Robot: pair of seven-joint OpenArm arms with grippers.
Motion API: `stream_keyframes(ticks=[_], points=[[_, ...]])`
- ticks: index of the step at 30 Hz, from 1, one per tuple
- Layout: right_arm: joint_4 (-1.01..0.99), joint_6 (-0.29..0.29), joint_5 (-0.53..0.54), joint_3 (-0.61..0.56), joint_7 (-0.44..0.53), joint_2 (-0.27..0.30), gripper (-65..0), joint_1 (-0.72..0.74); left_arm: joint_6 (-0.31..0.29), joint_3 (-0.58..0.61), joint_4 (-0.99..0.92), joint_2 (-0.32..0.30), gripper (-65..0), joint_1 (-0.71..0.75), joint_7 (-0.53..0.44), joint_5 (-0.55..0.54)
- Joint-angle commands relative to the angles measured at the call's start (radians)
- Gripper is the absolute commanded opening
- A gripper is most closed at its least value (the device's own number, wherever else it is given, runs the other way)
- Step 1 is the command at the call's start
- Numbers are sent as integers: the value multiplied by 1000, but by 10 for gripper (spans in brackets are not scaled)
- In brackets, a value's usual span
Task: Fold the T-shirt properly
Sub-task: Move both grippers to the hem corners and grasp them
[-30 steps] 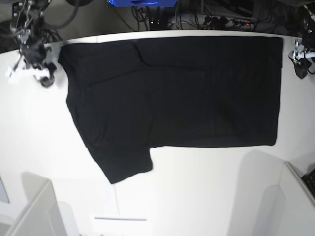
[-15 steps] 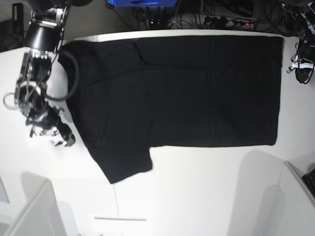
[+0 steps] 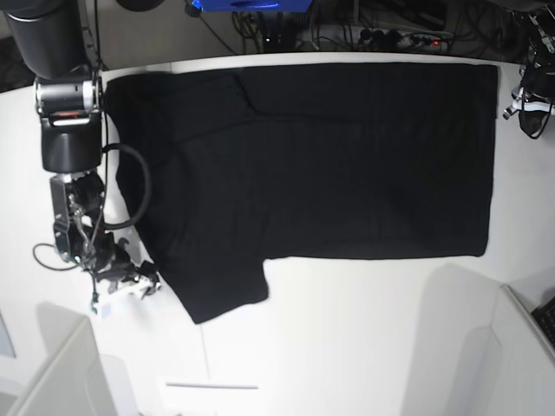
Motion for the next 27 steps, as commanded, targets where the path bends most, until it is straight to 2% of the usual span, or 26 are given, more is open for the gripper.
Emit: stream_keyframes(ticks=[1,6,9,13,14,18,27], points=[[-1,16,4,3,27,14,-324,49,-6,11,21,-13,-650,0,-21,-14],[-67,20,2,-17,56,-6,-323,88,-6,92,29,-13,-650,-29,-21,-14],[-142,20,2,-121,130,-3,-320,126,-6,111,32,-12,-650,-29,-21,-14],[-334,24,8,-226,197,-7,-270,227,-6,106,35,-10,-650,-25,-21,-14],[-366,36,8,-236,208,-9,-267,246,-6,105,34,-12,-650,-25,-21,-14],[-490,153,2,-243,222,-35,-266,300,-6,102,32,-13,-650,-23,-21,-14],[-539,159,2,-244,274,-58,-260,269,-6,102,29,-13,-650,-6,-21,-14]])
